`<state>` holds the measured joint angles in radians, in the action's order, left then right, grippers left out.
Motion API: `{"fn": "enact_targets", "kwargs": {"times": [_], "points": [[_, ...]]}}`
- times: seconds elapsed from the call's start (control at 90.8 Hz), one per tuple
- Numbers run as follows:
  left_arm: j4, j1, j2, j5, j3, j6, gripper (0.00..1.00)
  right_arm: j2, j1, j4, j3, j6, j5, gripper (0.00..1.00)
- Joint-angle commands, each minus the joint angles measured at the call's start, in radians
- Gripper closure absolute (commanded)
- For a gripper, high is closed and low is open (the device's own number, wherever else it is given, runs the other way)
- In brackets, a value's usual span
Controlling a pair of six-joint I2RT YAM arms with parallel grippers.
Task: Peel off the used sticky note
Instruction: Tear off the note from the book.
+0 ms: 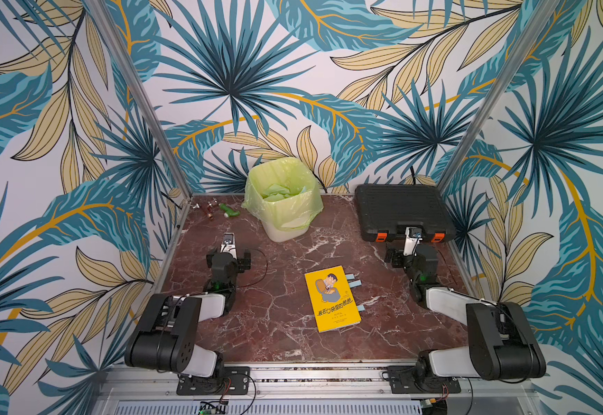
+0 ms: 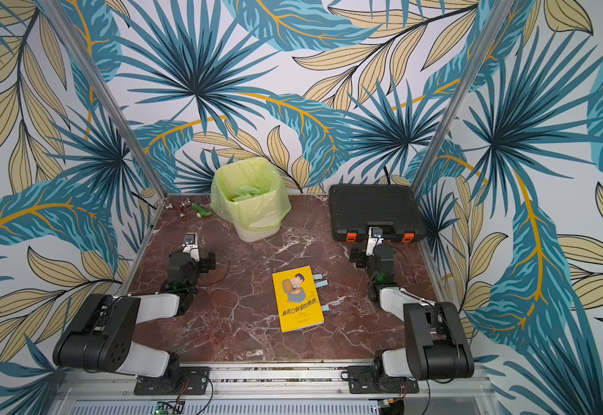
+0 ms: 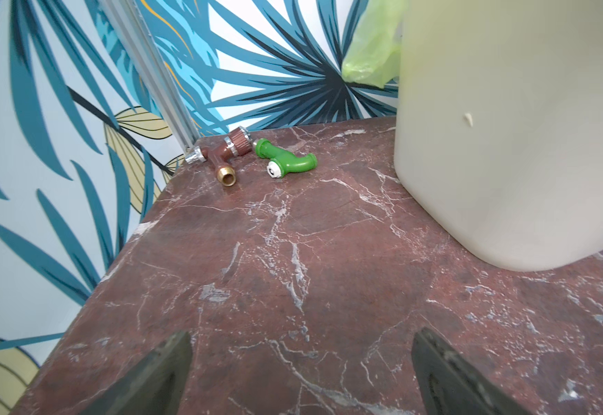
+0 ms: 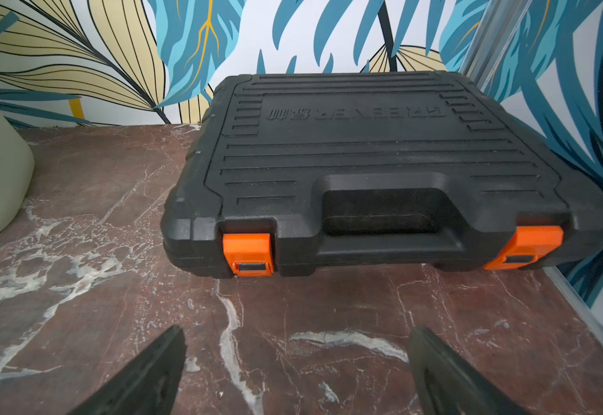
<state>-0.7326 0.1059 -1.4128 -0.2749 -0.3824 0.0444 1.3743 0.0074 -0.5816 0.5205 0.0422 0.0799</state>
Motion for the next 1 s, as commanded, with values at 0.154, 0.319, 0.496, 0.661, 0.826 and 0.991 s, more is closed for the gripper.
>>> {"fn": "enact_targets", "kwargs": {"times": [0.154,0.319,0.496,0.661,0.826,0.991], "points": [[0.464,0.089,0.294,-0.076,-0.148,-0.179,0.00,-0.152,0.052,0.547,0.190,0.215,-0.140,0.01],[0.690,0.118,0.407,0.053,-0.208,-0.357,0.00,-0.176,0.084,0.806,0.262,0.329,-0.254,0.01],[0.844,0.181,0.436,0.188,-0.246,-0.444,0.00,-0.201,0.108,0.866,0.211,0.437,-0.377,0.01],[0.924,0.258,0.385,0.322,-0.296,-0.484,0.00,-0.204,0.112,0.817,0.118,0.494,-0.460,0.00],[0.920,0.348,0.334,0.348,-0.313,-0.508,0.00,-0.201,0.112,0.708,0.025,0.526,-0.488,0.23],[0.903,0.397,0.271,0.339,-0.318,-0.517,0.00,-0.095,0.112,0.606,-0.013,0.525,-0.578,0.43]]}}
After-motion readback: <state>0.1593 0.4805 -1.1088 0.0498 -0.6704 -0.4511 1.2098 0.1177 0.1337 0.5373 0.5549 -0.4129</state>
